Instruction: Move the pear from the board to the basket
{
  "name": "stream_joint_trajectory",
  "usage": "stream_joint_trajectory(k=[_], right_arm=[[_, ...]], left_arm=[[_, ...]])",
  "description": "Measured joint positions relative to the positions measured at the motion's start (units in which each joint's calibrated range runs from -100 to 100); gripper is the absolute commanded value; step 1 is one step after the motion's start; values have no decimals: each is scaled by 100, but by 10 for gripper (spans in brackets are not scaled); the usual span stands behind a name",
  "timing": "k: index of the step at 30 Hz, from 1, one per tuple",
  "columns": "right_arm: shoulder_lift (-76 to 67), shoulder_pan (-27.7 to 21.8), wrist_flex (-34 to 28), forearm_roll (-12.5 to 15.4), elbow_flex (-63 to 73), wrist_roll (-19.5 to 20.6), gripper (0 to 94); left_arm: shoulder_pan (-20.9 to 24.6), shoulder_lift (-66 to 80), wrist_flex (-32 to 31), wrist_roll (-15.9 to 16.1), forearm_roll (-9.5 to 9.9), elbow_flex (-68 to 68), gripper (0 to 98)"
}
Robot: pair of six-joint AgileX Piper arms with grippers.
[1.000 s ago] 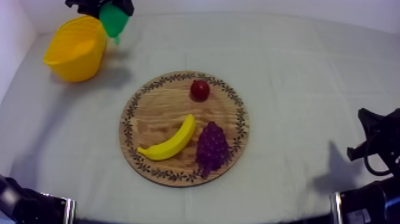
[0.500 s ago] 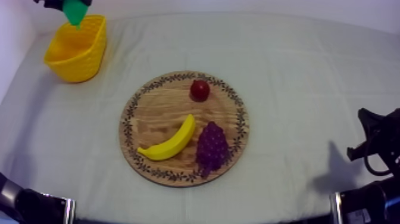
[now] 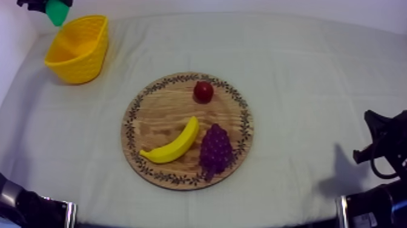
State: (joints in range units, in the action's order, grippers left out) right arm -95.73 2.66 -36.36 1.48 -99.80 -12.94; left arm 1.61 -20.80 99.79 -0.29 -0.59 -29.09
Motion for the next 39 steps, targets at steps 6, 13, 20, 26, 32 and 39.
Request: stream_joint_trajectory(k=[6,13,20,26,32,39], right_arm=[[0,0,0,0,0,0,4],[0,6,0,0,0,0,4],[0,6,0,0,0,0,4],[0,6,0,2,0,0,4],[0,6,0,2,0,0,4],[0,6,0,2,0,0,4]], left_arm=[[51,-254,-2,1,0,-124,489],[95,-674,-28,7,2,-377,494],[108,-1239,-186,29,-15,-558,495],[120,-1746,-304,29,-33,-662,496],[147,-2094,-402,7,-59,-773,518],[220,-2438,-488,-11,-195,-882,655]])
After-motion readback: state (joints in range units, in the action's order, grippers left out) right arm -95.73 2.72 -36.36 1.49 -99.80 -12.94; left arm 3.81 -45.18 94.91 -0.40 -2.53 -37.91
